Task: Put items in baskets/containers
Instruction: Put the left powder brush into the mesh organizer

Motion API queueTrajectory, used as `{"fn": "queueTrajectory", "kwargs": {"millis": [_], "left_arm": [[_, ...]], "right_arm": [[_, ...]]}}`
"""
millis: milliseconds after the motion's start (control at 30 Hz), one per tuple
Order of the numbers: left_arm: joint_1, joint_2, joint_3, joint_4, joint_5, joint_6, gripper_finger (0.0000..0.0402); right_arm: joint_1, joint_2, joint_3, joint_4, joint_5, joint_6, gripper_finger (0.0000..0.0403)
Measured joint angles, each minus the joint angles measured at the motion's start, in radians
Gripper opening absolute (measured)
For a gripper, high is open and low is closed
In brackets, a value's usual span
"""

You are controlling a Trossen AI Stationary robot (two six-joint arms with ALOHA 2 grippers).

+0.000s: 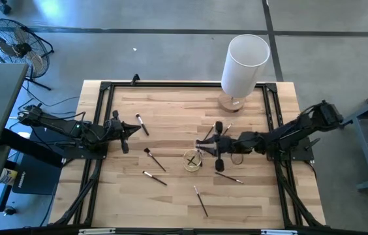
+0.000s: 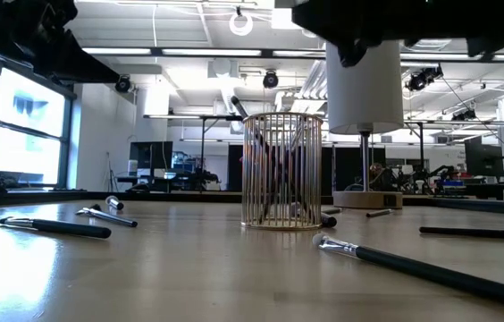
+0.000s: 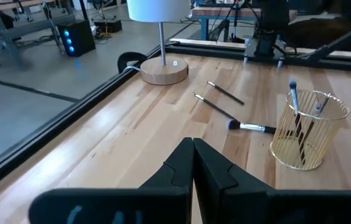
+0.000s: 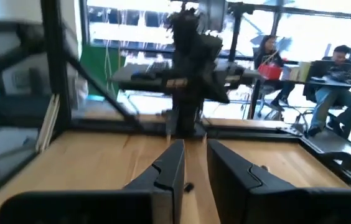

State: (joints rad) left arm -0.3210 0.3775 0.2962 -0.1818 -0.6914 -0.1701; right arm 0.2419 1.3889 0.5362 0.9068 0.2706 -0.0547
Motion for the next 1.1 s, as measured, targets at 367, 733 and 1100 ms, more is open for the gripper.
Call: {"fn": "queueTrajectory", "kwargs": {"millis": [367,733,1100], "left_arm": [[0.000,0.001,0.000,0.132,-0.090,-0.165,0.0000],[0.001,0.235,0.003,0.391,-0.133,-0.196,0.0000],[0.084,0.504,0.354,0.020,-0.309,-0.420,0.0000]], "right_arm": [[0.022,-0.412,0.000,-0.771,0.117,0.459,0.0005],[0.021,-0.473,-0.015,-1.303,0.011,0.880,0.0003],[0.021,-0.473,-0.095,-1.283,-0.069,0.978,0.0001]]}}
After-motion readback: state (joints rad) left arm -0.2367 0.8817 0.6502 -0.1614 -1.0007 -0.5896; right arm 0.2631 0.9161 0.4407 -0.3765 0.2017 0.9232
